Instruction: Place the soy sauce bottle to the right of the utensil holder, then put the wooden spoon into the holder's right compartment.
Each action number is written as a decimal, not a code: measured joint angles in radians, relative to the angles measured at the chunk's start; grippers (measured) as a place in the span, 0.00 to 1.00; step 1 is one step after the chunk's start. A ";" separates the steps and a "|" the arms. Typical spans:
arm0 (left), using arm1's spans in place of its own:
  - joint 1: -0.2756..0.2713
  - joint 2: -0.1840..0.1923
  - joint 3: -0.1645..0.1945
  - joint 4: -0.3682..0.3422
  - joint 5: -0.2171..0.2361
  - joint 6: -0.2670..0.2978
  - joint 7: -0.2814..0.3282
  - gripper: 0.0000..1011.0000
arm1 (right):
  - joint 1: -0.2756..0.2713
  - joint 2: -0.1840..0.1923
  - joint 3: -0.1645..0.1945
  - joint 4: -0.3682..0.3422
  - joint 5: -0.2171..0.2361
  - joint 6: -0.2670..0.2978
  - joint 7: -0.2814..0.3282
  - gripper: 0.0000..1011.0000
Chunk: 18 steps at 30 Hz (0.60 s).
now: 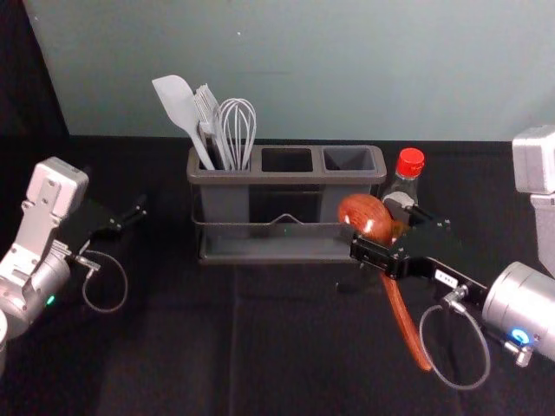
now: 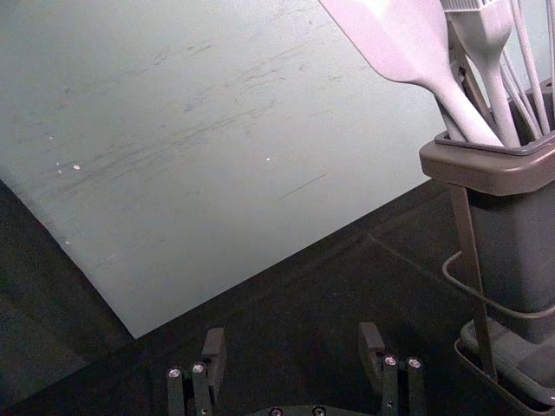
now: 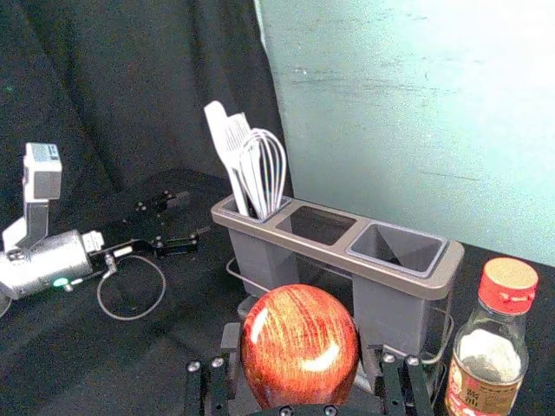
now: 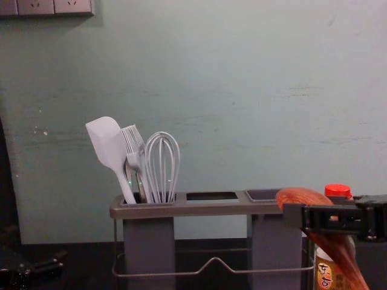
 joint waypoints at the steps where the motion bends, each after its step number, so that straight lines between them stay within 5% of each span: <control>1: 0.000 0.000 0.000 0.000 0.000 0.000 0.000 0.99 | -0.001 0.001 -0.001 0.001 0.000 -0.003 -0.001 0.83; 18: 0.000 0.000 0.000 0.000 0.000 0.000 0.000 0.99 | 0.001 0.006 -0.007 0.002 -0.002 0.007 -0.016 0.83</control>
